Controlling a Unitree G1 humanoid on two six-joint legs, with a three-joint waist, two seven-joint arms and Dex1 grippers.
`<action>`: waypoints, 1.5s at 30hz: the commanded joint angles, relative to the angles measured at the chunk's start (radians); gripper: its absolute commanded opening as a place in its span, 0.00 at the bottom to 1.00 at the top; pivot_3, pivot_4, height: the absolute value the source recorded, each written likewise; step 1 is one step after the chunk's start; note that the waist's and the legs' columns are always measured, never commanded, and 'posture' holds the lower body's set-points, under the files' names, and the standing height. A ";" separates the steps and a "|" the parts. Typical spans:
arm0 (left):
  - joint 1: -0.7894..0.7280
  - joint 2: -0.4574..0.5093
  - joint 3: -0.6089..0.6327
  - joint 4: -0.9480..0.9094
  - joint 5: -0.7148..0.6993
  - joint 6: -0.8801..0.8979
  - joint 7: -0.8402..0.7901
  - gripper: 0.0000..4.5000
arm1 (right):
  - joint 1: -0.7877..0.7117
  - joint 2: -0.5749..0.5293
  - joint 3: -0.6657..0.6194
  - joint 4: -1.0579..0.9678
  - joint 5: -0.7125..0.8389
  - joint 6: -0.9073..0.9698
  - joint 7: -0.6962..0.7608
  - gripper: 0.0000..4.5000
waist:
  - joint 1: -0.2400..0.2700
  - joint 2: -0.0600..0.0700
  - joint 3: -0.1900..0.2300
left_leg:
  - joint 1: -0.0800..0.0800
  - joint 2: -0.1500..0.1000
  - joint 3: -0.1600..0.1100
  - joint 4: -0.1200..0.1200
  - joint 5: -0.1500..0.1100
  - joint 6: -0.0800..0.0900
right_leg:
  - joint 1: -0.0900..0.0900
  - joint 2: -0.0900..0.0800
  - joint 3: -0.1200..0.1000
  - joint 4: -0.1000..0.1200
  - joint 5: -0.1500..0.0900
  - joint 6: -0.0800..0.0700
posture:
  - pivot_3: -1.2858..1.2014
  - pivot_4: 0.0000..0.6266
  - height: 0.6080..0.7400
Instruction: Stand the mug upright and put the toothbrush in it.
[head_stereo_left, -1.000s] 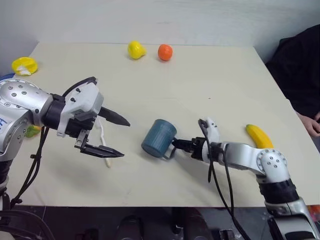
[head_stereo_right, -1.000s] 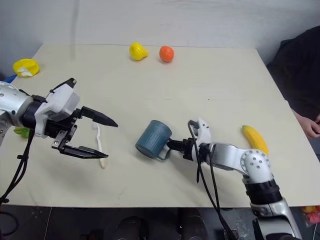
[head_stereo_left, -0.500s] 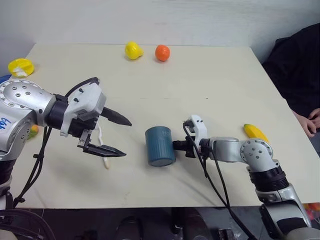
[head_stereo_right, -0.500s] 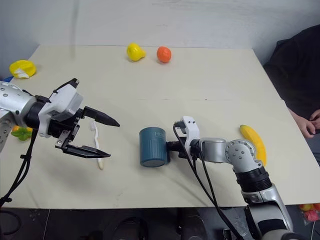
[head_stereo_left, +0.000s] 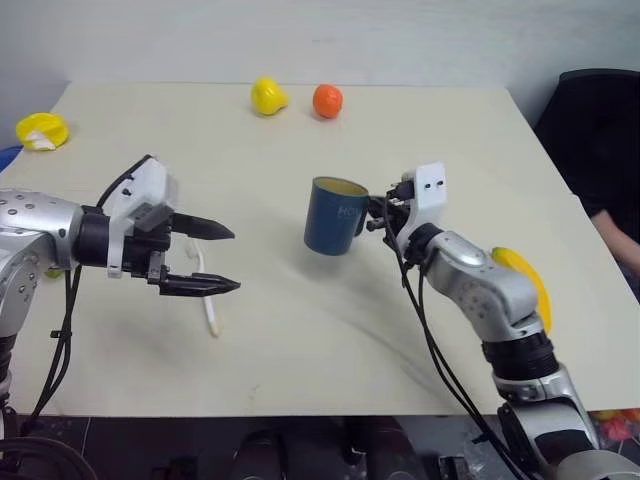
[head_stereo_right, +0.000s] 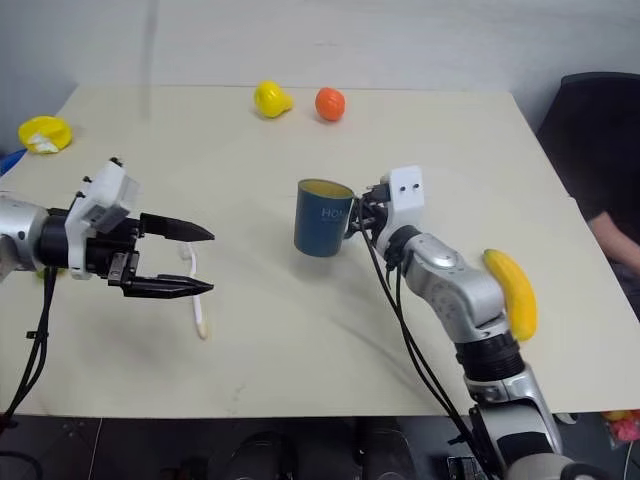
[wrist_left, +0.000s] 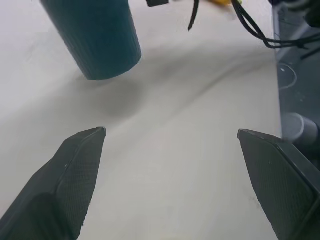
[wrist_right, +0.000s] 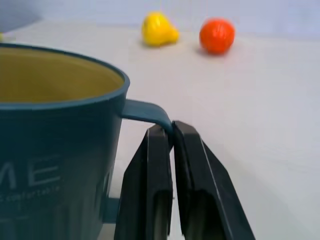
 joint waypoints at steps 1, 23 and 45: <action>-0.024 -0.003 0.022 -0.008 -0.012 -0.001 0.024 1.00 | 0.005 0.077 0.045 0.148 -0.185 -0.261 0.036 0.01 | -0.003 0.000 0.000 | 0.000 0.000 0.000 0.000 0.000 0.000 | 0.000 0.000 0.000 0.000 0.000 0.000 | 0.52 0.24 1.00; 0.082 -0.022 0.151 -0.077 -0.059 0.143 0.197 1.00 | 0.281 -0.070 -0.130 -0.213 -0.210 -0.077 0.337 0.61 | 0.002 0.002 0.001 | 0.002 0.000 0.000 0.000 0.001 -0.001 | 0.000 0.000 0.003 0.003 -0.001 -0.001 | 0.52 0.24 1.00; 0.068 -0.637 0.418 -0.083 -0.421 0.775 1.708 1.00 | 0.075 -0.486 -0.495 -0.590 0.782 0.569 0.563 0.99 | 0.040 -0.008 0.001 | 0.021 -0.006 -0.016 -0.003 -0.001 -0.001 | 0.017 -0.002 0.008 0.002 0.000 -0.001 | 0.52 0.24 1.00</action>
